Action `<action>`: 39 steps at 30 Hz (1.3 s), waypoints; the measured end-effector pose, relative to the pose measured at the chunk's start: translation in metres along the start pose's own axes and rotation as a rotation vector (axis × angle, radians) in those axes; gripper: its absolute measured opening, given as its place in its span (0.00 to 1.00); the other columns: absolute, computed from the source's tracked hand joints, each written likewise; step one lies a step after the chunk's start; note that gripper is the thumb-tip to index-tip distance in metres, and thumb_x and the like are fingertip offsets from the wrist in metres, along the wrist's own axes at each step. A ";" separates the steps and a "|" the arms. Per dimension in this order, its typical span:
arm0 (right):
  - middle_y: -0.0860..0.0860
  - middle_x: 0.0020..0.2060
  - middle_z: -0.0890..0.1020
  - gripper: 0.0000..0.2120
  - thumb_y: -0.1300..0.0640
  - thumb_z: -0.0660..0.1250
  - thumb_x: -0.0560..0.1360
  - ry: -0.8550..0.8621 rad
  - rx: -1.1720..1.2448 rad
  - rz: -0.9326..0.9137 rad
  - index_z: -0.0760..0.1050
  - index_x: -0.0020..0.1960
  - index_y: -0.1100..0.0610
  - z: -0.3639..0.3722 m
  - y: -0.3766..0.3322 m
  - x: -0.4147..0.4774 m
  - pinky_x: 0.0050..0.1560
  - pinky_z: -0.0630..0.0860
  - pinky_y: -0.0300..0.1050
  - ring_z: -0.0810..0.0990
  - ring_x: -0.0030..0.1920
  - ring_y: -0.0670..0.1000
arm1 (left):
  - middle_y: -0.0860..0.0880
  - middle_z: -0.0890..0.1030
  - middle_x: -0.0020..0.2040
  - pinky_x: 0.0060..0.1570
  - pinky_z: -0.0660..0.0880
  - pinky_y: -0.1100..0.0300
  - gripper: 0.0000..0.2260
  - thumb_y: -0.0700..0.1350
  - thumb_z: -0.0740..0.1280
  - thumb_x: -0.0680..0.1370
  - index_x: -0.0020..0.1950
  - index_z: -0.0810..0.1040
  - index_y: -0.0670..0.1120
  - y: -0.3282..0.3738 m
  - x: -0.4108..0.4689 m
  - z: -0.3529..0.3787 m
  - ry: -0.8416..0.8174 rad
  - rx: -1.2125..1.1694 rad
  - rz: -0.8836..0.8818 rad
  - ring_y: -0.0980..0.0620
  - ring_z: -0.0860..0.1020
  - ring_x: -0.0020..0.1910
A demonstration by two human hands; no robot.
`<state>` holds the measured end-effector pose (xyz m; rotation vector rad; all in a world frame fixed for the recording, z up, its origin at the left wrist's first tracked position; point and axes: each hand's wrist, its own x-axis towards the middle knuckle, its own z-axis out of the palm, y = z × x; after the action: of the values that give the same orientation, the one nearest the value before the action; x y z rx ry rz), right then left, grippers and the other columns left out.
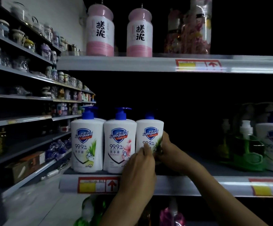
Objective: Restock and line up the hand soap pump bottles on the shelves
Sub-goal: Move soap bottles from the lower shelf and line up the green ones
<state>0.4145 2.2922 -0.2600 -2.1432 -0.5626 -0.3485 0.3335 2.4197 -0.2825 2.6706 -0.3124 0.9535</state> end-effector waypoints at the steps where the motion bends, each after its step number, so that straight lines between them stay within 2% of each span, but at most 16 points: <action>1: 0.52 0.61 0.77 0.40 0.64 0.70 0.73 0.004 -0.019 0.009 0.50 0.74 0.50 0.001 -0.001 -0.001 0.56 0.80 0.46 0.78 0.56 0.49 | 0.45 0.70 0.69 0.62 0.70 0.56 0.31 0.38 0.60 0.79 0.78 0.50 0.42 -0.001 0.000 0.000 -0.007 -0.009 0.003 0.47 0.72 0.64; 4: 0.53 0.63 0.76 0.34 0.57 0.71 0.73 0.060 -0.230 0.033 0.56 0.73 0.52 0.002 -0.007 -0.011 0.57 0.78 0.49 0.77 0.58 0.53 | 0.45 0.70 0.70 0.63 0.70 0.56 0.29 0.39 0.60 0.79 0.78 0.52 0.44 0.000 -0.005 -0.002 0.020 -0.074 0.029 0.47 0.72 0.65; 7: 0.54 0.58 0.76 0.21 0.51 0.67 0.73 0.368 -0.710 -0.033 0.70 0.65 0.52 -0.004 -0.013 -0.034 0.51 0.78 0.53 0.76 0.56 0.58 | 0.46 0.77 0.62 0.57 0.75 0.56 0.22 0.38 0.62 0.77 0.72 0.68 0.44 -0.004 -0.019 0.002 0.196 -0.112 0.226 0.49 0.75 0.58; 9: 0.54 0.49 0.78 0.11 0.55 0.64 0.74 0.665 -0.646 -0.277 0.77 0.55 0.55 -0.005 -0.007 -0.063 0.44 0.76 0.51 0.77 0.49 0.58 | 0.45 0.80 0.48 0.46 0.77 0.55 0.12 0.37 0.61 0.76 0.56 0.79 0.41 -0.014 -0.041 0.018 0.375 -0.132 0.433 0.47 0.77 0.45; 11: 0.52 0.42 0.76 0.06 0.59 0.60 0.76 0.816 -0.438 -0.485 0.76 0.48 0.57 0.007 0.013 -0.107 0.42 0.72 0.43 0.74 0.42 0.51 | 0.44 0.77 0.38 0.36 0.75 0.51 0.07 0.36 0.61 0.76 0.44 0.79 0.41 -0.026 -0.074 0.049 0.465 -0.138 0.566 0.44 0.74 0.36; 13: 0.51 0.38 0.75 0.08 0.57 0.59 0.77 0.734 -0.351 -0.465 0.76 0.44 0.56 0.032 0.053 -0.154 0.41 0.68 0.36 0.71 0.38 0.46 | 0.45 0.76 0.35 0.32 0.74 0.53 0.06 0.36 0.63 0.74 0.40 0.79 0.42 -0.041 -0.110 0.090 0.363 -0.167 0.508 0.44 0.74 0.33; 15: 0.51 0.33 0.79 0.06 0.57 0.62 0.72 0.518 -0.287 -0.192 0.77 0.40 0.52 0.054 0.089 -0.187 0.37 0.69 0.36 0.75 0.33 0.48 | 0.46 0.78 0.37 0.32 0.75 0.58 0.07 0.33 0.65 0.70 0.40 0.81 0.43 -0.051 -0.133 0.122 0.223 -0.285 0.266 0.48 0.76 0.34; 17: 0.50 0.32 0.81 0.05 0.57 0.65 0.67 0.340 -0.312 0.068 0.78 0.41 0.51 0.058 0.116 -0.189 0.35 0.68 0.38 0.80 0.33 0.52 | 0.45 0.80 0.41 0.39 0.75 0.61 0.09 0.30 0.67 0.69 0.43 0.82 0.42 -0.053 -0.130 0.140 0.175 -0.416 0.045 0.50 0.77 0.37; 19: 0.53 0.40 0.82 0.08 0.59 0.69 0.69 0.236 -0.365 0.214 0.78 0.47 0.53 0.058 0.137 -0.179 0.40 0.71 0.44 0.82 0.41 0.58 | 0.44 0.79 0.45 0.44 0.74 0.59 0.08 0.32 0.67 0.72 0.47 0.80 0.40 -0.053 -0.115 0.152 0.186 -0.406 -0.100 0.48 0.77 0.43; 20: 0.55 0.45 0.81 0.15 0.60 0.72 0.68 0.178 -0.338 0.281 0.75 0.53 0.56 0.060 0.143 -0.172 0.44 0.73 0.46 0.80 0.47 0.59 | 0.42 0.78 0.48 0.45 0.75 0.55 0.07 0.35 0.67 0.72 0.49 0.78 0.40 -0.054 -0.105 0.158 0.163 -0.388 -0.205 0.45 0.77 0.45; 22: 0.59 0.55 0.78 0.29 0.60 0.76 0.66 0.086 -0.280 0.343 0.69 0.64 0.59 0.065 0.155 -0.160 0.53 0.74 0.49 0.77 0.56 0.61 | 0.40 0.74 0.52 0.50 0.73 0.50 0.12 0.42 0.70 0.72 0.51 0.74 0.39 -0.057 -0.086 0.175 0.034 -0.382 -0.468 0.39 0.75 0.50; 24: 0.59 0.58 0.77 0.35 0.56 0.78 0.64 0.070 -0.223 0.351 0.67 0.65 0.59 0.073 0.162 -0.150 0.54 0.72 0.45 0.75 0.59 0.61 | 0.39 0.76 0.51 0.50 0.75 0.48 0.13 0.47 0.72 0.71 0.47 0.76 0.39 -0.060 -0.074 0.189 -0.127 -0.441 -0.634 0.39 0.76 0.49; 28: 0.55 0.58 0.78 0.33 0.52 0.80 0.63 0.076 -0.147 0.351 0.67 0.60 0.56 0.085 0.165 -0.141 0.49 0.70 0.41 0.76 0.58 0.58 | 0.49 0.80 0.34 0.36 0.74 0.59 0.09 0.46 0.73 0.70 0.32 0.77 0.48 -0.058 -0.061 0.204 -0.142 -0.662 -0.690 0.47 0.80 0.38; 30: 0.54 0.56 0.78 0.31 0.51 0.79 0.63 0.112 -0.140 0.344 0.67 0.59 0.54 0.087 0.165 -0.143 0.50 0.73 0.43 0.78 0.56 0.57 | 0.50 0.82 0.35 0.36 0.75 0.60 0.07 0.48 0.74 0.69 0.34 0.79 0.49 -0.053 -0.063 0.209 -0.153 -0.685 -0.645 0.50 0.81 0.38; 35: 0.55 0.54 0.77 0.31 0.50 0.78 0.62 0.196 -0.174 0.394 0.67 0.59 0.53 0.066 0.171 -0.155 0.51 0.78 0.54 0.79 0.53 0.60 | 0.47 0.83 0.40 0.44 0.80 0.51 0.08 0.49 0.74 0.70 0.43 0.82 0.46 -0.024 -0.066 0.218 -0.201 -0.662 -0.509 0.48 0.81 0.41; 39: 0.57 0.58 0.76 0.35 0.54 0.77 0.64 0.258 -0.210 0.449 0.64 0.66 0.53 0.036 0.190 -0.170 0.52 0.76 0.50 0.77 0.56 0.61 | 0.46 0.84 0.42 0.46 0.79 0.53 0.07 0.46 0.74 0.72 0.46 0.83 0.43 0.010 -0.058 0.232 -0.302 -0.732 -0.422 0.48 0.82 0.44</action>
<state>0.3668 2.1770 -0.4859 -2.3009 0.1097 -0.4359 0.4213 2.3384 -0.4896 2.0576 -0.1130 0.2291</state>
